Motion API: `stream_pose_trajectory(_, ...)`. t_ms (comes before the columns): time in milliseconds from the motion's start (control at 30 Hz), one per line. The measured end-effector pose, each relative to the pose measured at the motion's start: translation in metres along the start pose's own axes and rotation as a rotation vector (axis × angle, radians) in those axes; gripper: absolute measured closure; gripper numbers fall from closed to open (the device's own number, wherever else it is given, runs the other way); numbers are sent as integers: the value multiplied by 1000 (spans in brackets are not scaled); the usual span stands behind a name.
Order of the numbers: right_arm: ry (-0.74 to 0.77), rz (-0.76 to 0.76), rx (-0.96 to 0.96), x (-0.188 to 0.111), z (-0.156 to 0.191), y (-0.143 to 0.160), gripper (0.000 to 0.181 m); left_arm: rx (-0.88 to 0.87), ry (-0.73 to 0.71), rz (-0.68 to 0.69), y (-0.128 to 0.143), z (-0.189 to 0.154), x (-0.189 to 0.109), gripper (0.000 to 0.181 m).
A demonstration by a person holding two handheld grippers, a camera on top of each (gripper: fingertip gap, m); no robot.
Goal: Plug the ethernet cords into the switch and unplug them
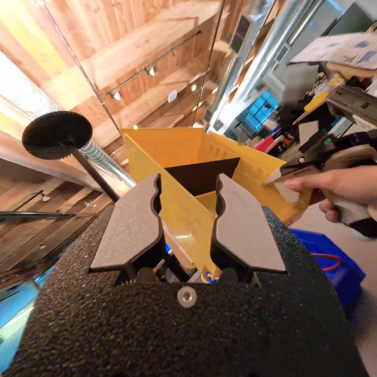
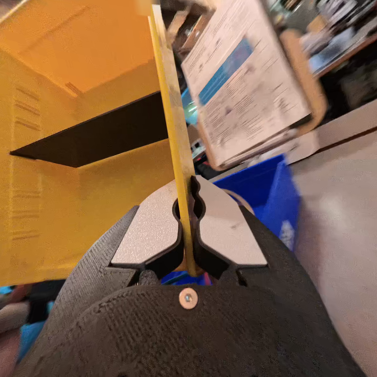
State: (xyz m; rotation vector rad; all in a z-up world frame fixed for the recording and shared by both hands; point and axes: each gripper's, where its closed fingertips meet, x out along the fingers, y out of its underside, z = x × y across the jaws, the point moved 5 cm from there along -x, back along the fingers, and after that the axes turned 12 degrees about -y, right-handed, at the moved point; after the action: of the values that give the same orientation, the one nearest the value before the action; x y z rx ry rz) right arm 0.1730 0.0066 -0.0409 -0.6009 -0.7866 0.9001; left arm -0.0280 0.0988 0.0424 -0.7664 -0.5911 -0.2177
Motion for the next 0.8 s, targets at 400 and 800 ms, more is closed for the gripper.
stream_pose_trajectory(400,544,-77,-337,-131,-122,-153,176,-450,51,605,159,-3,-19,112)
stream_pose_trajectory(800,958,219,-216,-214,-262,-153,176,-819,203,955,240,-53,-26,115)
